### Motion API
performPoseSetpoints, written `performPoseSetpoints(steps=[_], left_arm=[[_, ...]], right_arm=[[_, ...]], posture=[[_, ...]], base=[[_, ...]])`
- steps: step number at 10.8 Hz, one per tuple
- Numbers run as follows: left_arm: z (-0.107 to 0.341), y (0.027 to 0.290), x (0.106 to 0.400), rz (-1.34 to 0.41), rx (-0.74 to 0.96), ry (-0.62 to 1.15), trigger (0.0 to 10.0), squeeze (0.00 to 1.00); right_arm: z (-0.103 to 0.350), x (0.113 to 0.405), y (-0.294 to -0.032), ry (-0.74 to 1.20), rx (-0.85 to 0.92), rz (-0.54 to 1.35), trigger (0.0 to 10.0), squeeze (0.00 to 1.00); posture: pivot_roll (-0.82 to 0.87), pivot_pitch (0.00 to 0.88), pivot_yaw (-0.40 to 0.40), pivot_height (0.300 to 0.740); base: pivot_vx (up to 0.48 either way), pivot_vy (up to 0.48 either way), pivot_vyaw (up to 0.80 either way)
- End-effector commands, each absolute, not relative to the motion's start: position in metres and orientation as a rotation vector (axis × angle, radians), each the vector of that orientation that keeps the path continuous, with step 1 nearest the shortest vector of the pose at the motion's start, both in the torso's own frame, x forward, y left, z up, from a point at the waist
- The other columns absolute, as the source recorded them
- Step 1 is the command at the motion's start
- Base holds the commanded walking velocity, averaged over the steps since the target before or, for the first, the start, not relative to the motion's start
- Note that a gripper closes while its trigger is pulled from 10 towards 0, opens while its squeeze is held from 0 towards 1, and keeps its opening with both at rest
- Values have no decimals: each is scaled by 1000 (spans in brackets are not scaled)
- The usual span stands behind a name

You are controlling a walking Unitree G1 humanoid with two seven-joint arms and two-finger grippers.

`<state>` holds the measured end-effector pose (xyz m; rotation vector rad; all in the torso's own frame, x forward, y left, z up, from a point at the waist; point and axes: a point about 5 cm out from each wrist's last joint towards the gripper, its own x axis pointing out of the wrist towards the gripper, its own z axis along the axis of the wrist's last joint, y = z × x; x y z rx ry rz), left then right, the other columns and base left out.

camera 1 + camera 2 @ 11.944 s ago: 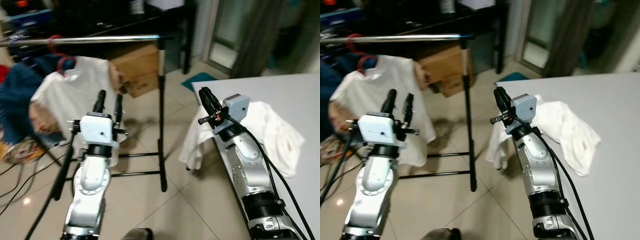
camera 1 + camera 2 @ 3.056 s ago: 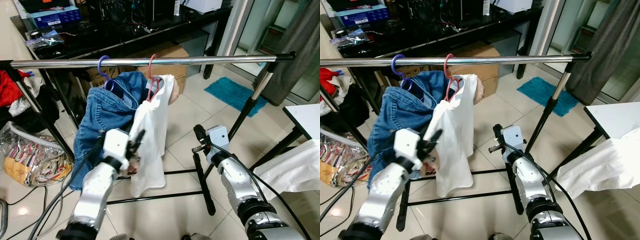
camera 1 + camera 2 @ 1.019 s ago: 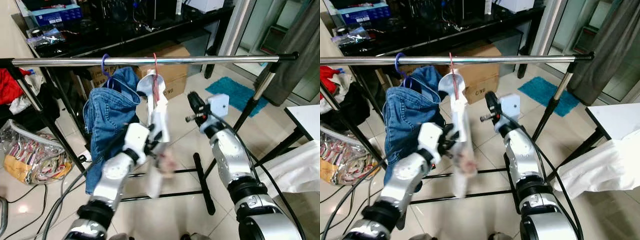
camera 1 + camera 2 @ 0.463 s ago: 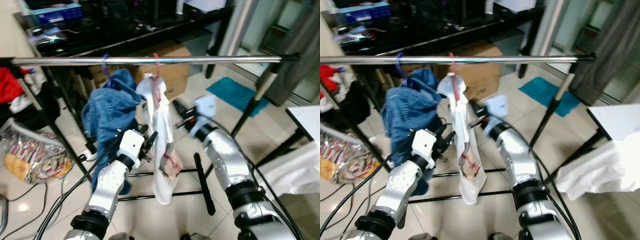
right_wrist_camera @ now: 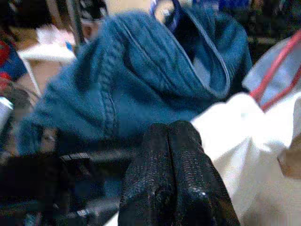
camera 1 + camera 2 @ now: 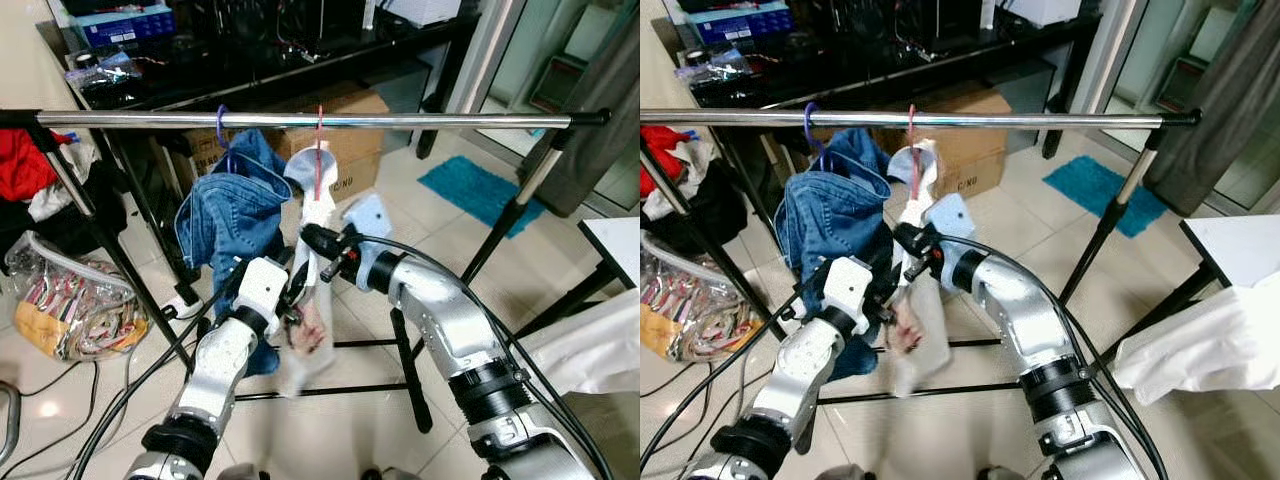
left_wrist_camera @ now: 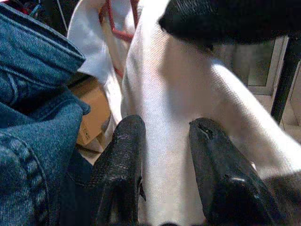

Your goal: Hang hanger

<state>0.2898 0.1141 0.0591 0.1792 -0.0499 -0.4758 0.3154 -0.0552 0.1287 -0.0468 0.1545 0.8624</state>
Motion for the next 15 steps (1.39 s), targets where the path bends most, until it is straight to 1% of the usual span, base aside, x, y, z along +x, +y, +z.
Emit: performPoseSetpoints(steps=[1,3,4,5,8,9,11,13,15], left_arm=[[61,111,293,-488,188,-58,10000,0],[61,109,293,-496,189,-60,10000,0],[61,108,293,-499,190,-65,10000,0],[62,108,293,-499,190,-72,10000,0],[62,109,291,-502,195,-78,10000,0],[61,108,289,-503,195,-78,10000,0],[62,107,287,-525,221,-94,10000,0],[64,105,281,-560,287,-133,10000,0],[65,105,278,-567,300,-144,10000,0]], right_arm=[[128,318,-60,176,-93,815,10000,0],[126,317,-56,205,-92,821,10000,0],[124,318,-56,221,-123,803,10000,0],[122,325,-65,244,-159,714,10000,0],[125,331,-75,234,-189,668,10000,0],[125,331,-75,228,-192,655,10000,0],[138,332,-74,148,-164,639,10000,0],[150,333,-81,85,-183,623,10000,0],[141,327,-83,102,-235,625,10000,0]], posture=[[90,0,-34,740],[83,0,-31,740],[86,0,-32,740],[89,0,-32,740],[88,0,-29,740],[89,0,-28,740],[88,0,-27,740],[87,0,-25,740],[87,0,-26,740]], base=[[0,0,0],[0,0,0],[0,0,0],[0,0,0],[0,0,0],[0,0,0],[0,0,0],[0,0,0],[0,0,0]])
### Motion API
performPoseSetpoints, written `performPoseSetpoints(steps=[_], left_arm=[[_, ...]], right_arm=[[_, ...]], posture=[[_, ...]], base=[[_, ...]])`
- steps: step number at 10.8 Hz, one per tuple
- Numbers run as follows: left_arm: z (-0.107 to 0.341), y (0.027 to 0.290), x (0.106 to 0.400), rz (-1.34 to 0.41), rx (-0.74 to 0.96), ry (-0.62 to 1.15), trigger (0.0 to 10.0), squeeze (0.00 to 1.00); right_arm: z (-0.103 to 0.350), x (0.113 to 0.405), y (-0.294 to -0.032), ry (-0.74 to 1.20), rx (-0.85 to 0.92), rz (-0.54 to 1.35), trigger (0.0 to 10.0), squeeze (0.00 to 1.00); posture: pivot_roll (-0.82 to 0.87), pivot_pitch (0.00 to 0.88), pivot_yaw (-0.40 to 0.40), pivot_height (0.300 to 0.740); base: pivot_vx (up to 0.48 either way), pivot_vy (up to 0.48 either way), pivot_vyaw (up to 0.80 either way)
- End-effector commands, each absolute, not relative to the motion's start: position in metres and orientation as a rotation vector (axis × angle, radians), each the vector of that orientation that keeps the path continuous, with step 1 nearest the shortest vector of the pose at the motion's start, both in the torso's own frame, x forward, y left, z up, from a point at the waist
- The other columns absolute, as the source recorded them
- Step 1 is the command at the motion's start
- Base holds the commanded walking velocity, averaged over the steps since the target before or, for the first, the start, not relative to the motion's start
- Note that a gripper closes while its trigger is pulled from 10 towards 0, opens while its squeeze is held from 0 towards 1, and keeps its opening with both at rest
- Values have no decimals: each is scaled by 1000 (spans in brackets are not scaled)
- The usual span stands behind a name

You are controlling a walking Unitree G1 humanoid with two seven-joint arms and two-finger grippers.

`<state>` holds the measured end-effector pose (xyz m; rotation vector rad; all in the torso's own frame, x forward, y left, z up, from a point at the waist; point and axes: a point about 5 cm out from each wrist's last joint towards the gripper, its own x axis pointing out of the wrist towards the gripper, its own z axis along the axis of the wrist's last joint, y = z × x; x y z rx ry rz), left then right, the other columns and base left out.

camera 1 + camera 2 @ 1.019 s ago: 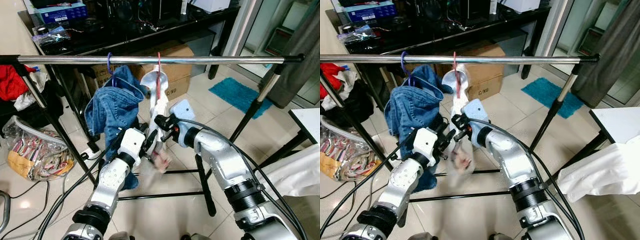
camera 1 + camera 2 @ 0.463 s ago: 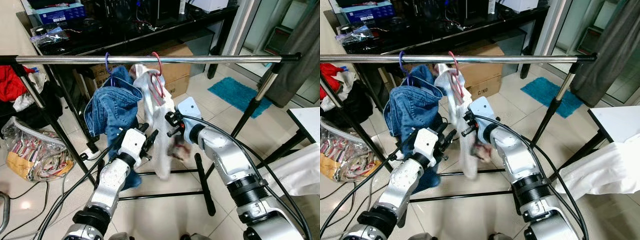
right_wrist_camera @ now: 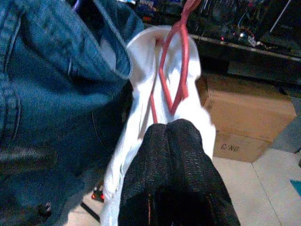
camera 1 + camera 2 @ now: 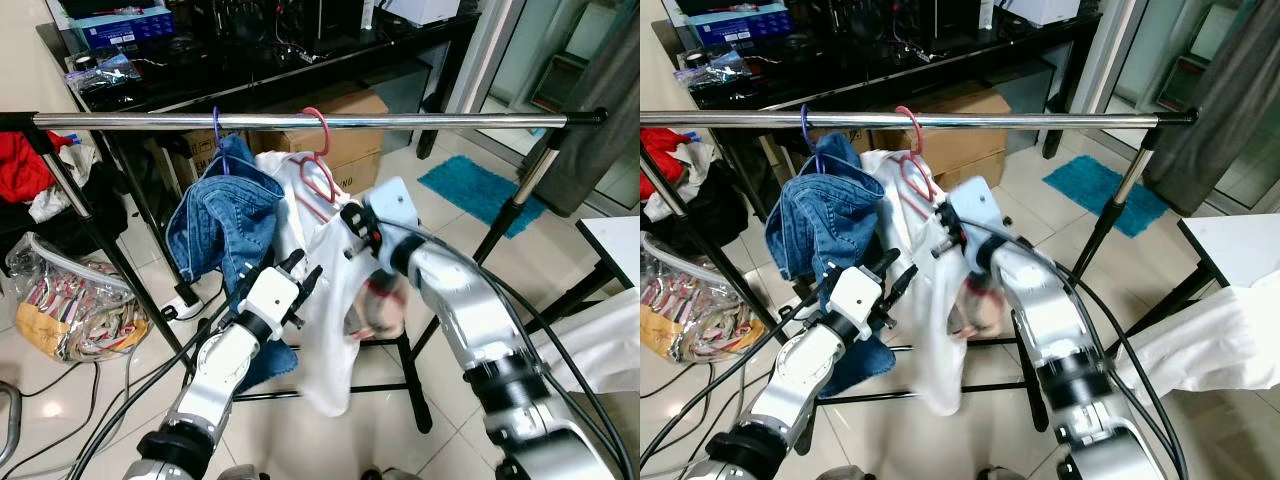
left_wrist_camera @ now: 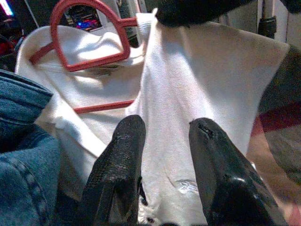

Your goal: Hang hanger

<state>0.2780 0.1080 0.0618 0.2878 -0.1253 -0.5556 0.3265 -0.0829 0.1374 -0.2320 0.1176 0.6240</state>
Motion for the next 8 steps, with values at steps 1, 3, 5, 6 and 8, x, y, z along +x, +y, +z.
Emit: performPoseSetpoints(steps=[1,3,5,6,8], left_arm=[[65,105,277,-569,307,-149,10000,0],[67,106,277,-569,313,-154,10000,0],[69,105,275,-597,352,-169,10000,0],[68,106,273,-600,358,-169,10000,0],[69,105,273,-598,364,-174,10000,0]], right_arm=[[141,325,-83,90,-273,613,10000,0],[137,322,-84,91,-317,610,10000,0],[140,323,-87,70,-327,585,10000,690],[141,324,-89,68,-343,575,10000,561],[140,323,-89,63,-366,570,10000,0]], posture=[[91,0,-28,740],[92,0,-29,740],[91,0,-29,740],[90,0,-29,740],[94,0,-33,740]], base=[[0,0,0],[0,0,0],[0,0,0],[0,0,0],[0,0,0]])
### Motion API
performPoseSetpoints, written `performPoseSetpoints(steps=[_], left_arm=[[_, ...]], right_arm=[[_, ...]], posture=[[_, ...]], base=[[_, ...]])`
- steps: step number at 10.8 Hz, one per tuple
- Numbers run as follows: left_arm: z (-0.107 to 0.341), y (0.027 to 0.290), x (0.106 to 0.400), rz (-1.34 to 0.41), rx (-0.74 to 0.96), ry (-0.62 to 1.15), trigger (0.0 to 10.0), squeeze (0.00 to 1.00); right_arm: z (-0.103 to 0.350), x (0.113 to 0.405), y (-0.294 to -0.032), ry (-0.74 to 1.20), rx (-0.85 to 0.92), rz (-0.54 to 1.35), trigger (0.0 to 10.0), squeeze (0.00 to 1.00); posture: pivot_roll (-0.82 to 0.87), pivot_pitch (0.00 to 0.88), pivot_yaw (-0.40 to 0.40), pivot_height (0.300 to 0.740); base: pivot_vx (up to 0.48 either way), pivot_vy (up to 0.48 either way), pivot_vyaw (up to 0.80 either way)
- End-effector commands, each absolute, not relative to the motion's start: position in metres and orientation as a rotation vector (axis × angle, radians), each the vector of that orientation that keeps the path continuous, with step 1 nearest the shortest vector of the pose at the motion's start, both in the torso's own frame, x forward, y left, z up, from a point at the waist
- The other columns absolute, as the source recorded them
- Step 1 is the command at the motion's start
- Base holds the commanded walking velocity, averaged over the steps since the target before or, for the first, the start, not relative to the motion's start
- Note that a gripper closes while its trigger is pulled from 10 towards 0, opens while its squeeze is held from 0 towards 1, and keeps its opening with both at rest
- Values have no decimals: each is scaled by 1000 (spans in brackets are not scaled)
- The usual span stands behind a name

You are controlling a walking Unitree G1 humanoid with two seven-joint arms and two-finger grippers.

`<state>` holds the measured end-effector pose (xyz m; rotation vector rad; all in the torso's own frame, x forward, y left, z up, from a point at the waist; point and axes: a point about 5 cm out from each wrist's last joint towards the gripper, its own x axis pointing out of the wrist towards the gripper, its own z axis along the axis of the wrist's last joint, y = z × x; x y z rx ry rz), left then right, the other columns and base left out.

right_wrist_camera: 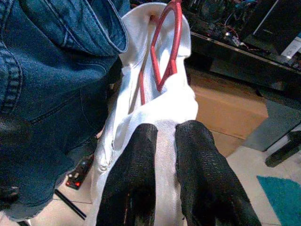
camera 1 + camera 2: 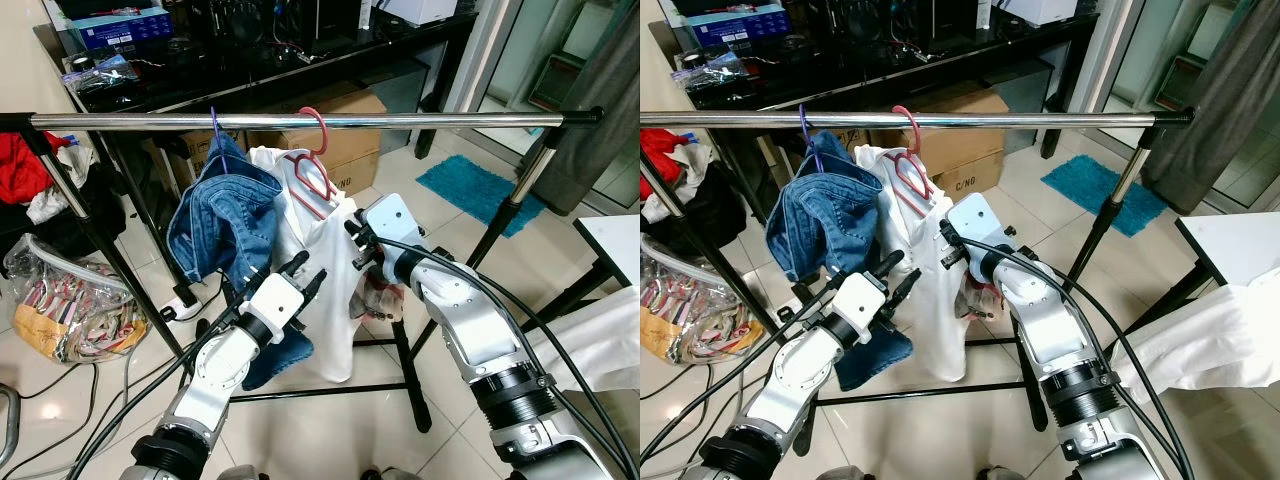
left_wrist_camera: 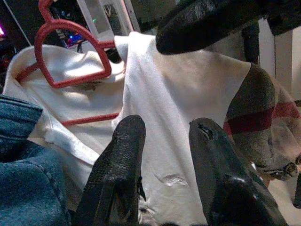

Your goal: Hang hanger

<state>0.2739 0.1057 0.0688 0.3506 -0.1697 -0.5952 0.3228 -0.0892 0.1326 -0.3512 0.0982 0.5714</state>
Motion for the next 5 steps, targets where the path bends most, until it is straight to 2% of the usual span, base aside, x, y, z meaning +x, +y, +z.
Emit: performPoseSetpoints(steps=[1,3,5], left_arm=[[70,105,272,-597,365,-178,10000,0],[71,102,265,-606,362,-193,10000,0],[78,95,267,-573,329,-230,10000,0]], right_arm=[[140,322,-88,57,-368,569,10000,0],[134,317,-86,74,-342,560,10000,0],[120,310,-83,124,-357,621,10000,0]], posture=[[100,0,-26,740],[164,0,-17,740],[199,0,-73,740]], base=[[0,0,0],[0,0,0],[0,0,0]])
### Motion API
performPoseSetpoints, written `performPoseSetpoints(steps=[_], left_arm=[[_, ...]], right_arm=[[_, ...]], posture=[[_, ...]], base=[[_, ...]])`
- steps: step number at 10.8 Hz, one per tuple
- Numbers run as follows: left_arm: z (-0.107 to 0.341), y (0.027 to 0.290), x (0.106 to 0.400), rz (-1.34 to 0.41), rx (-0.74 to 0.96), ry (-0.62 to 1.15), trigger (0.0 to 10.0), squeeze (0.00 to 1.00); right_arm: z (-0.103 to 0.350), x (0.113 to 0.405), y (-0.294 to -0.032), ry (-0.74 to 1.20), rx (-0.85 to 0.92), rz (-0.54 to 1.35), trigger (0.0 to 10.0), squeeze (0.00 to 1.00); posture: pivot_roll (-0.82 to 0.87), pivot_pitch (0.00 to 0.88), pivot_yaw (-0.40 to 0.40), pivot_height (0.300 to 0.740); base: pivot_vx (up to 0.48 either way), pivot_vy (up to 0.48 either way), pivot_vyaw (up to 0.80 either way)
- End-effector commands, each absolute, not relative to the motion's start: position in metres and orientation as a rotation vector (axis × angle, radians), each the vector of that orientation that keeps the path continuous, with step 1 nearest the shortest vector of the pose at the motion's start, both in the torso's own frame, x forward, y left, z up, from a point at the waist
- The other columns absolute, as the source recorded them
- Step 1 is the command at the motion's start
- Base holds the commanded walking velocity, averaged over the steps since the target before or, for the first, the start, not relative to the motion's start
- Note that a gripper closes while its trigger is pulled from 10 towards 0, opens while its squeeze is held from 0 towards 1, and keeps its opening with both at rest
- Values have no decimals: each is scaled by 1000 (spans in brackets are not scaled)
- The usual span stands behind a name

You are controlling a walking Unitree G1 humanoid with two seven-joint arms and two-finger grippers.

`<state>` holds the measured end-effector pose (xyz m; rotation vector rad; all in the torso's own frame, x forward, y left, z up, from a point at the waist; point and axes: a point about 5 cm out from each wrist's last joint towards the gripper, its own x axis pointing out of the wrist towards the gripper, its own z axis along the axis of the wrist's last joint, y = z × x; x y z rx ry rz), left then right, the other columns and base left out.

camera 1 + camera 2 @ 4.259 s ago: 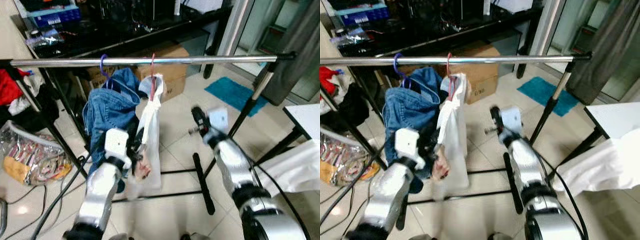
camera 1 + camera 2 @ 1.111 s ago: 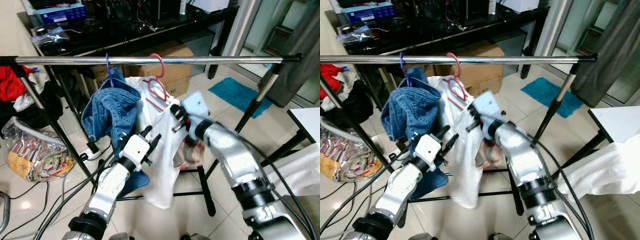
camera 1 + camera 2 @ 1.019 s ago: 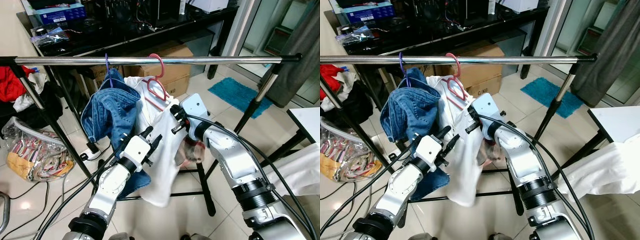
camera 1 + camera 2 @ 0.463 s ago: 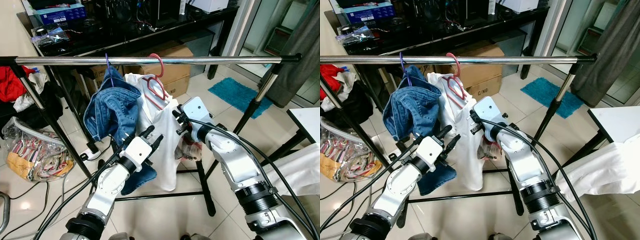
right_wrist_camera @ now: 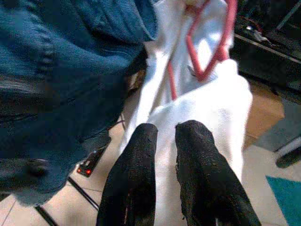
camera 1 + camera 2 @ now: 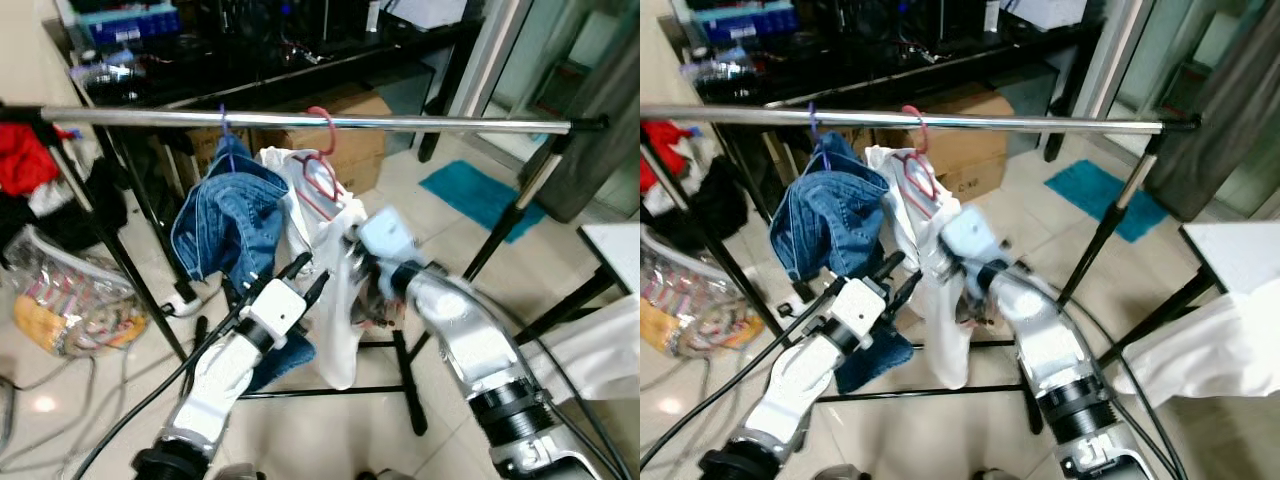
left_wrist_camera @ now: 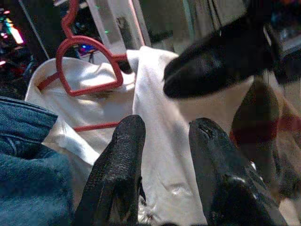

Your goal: Hang hanger

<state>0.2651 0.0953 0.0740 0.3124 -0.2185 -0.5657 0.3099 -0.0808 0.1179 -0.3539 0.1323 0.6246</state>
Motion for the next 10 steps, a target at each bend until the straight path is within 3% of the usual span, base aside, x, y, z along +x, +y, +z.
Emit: performPoseSetpoints(steps=[1,10], left_arm=[[79,94,267,-542,310,-237,10000,0],[82,95,258,-497,305,-242,10000,0]], right_arm=[[120,313,-81,125,-362,630,10000,0],[111,320,-80,177,-329,611,10000,0]], posture=[[211,0,-83,740],[226,0,-98,740]], base=[[0,0,0],[0,0,0]])
